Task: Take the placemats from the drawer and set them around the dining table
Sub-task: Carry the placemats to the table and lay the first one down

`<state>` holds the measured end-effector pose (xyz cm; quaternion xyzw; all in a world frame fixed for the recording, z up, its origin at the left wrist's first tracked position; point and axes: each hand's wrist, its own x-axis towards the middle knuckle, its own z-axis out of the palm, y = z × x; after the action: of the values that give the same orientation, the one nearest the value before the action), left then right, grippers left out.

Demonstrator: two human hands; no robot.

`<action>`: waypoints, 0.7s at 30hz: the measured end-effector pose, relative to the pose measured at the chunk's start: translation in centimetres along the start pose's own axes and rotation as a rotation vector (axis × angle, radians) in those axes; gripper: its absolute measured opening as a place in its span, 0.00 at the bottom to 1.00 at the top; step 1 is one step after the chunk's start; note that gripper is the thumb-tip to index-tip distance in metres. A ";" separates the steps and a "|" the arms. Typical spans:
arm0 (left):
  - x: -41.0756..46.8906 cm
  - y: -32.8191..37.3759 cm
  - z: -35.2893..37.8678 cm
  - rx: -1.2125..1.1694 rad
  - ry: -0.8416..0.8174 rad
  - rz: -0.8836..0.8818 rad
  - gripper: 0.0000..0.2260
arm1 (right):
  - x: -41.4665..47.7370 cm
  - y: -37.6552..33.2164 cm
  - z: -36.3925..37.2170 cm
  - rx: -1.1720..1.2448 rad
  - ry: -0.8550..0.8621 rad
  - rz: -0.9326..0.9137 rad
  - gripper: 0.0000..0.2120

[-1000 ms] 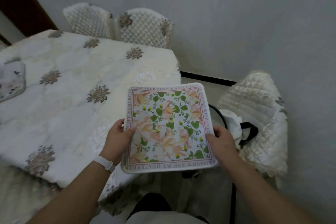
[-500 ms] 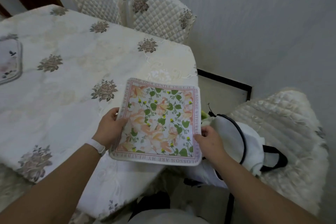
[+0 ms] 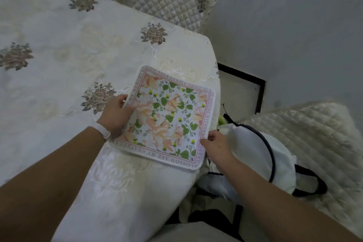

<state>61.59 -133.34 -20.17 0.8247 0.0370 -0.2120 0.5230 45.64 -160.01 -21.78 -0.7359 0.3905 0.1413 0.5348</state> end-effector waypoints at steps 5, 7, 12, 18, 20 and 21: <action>1.9 -1.3 -0.2 0.011 0.009 -0.056 0.07 | 0.8 0.3 1.1 -0.030 -0.012 0.037 0.02; 2.5 -1.7 -0.4 0.024 0.052 -0.112 0.08 | 1.0 0.5 1.3 -0.037 -0.016 0.047 0.02; 3.0 -2.0 0.1 0.075 0.120 -0.122 0.08 | 1.2 0.7 1.5 -0.058 -0.019 0.045 0.02; 2.8 -3.1 0.3 0.186 0.186 -0.057 0.16 | 1.5 0.7 1.2 -0.171 -0.016 0.023 0.02; 2.5 -3.6 0.4 0.309 0.211 0.042 0.19 | 1.8 0.7 0.9 -0.290 0.016 -0.005 0.04; 2.3 -3.9 0.6 0.375 0.214 0.106 0.20 | 1.8 0.5 0.7 -0.349 0.042 -0.033 0.05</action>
<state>62.39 -132.45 -24.57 0.9260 0.0086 -0.0988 0.3642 46.54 -160.22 -23.53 -0.8268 0.3588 0.1828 0.3928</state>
